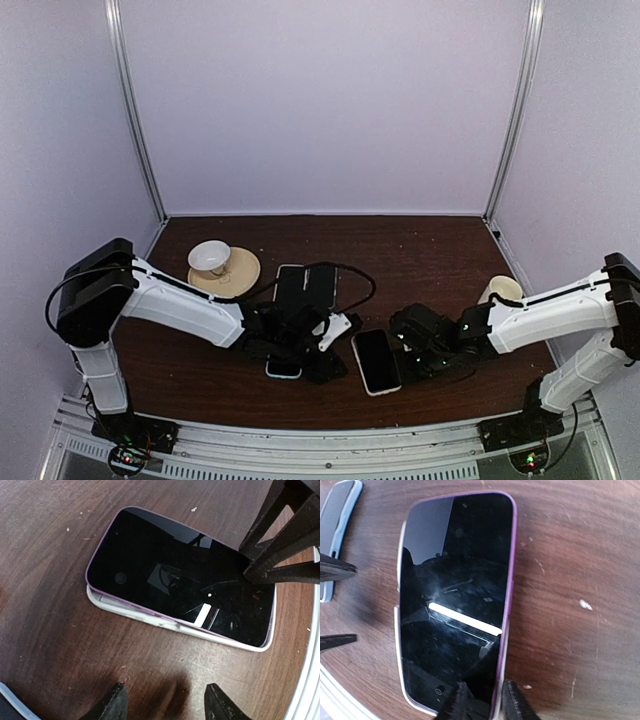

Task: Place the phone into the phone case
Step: Press the phone onto the phone case.

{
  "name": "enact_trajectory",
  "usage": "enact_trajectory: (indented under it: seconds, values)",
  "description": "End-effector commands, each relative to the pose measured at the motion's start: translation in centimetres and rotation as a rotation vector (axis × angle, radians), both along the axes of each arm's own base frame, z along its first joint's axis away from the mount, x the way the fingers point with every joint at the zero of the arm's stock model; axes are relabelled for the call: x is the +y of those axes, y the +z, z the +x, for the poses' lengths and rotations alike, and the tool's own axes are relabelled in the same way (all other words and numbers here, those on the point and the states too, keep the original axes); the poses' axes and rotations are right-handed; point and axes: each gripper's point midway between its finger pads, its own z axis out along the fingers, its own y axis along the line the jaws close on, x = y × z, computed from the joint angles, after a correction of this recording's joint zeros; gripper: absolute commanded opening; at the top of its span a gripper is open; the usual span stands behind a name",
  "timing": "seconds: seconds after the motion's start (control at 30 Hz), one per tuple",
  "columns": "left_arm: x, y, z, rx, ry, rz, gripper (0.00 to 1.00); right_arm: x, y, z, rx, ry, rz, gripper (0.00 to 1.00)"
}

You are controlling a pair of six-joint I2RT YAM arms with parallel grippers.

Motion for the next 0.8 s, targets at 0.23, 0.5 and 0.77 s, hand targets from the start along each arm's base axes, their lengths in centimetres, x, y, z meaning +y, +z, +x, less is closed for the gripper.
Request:
enact_trajectory:
  seconds: [0.23,0.5,0.77]
  values:
    - [-1.5,-1.9,-0.2,0.056,-0.013,0.025,0.55,1.1,-4.4,-1.3,0.048,0.121,-0.073,0.04]
    - [-1.1,-1.4,0.9,0.07,0.023,0.003,0.54,1.1,-4.2,-2.4,0.066,0.176,-0.163,0.25]
    - [0.1,-0.1,2.8,0.099,0.084,-0.031,0.55,1.6,3.8,4.1,-0.047,0.122,0.085,0.42]
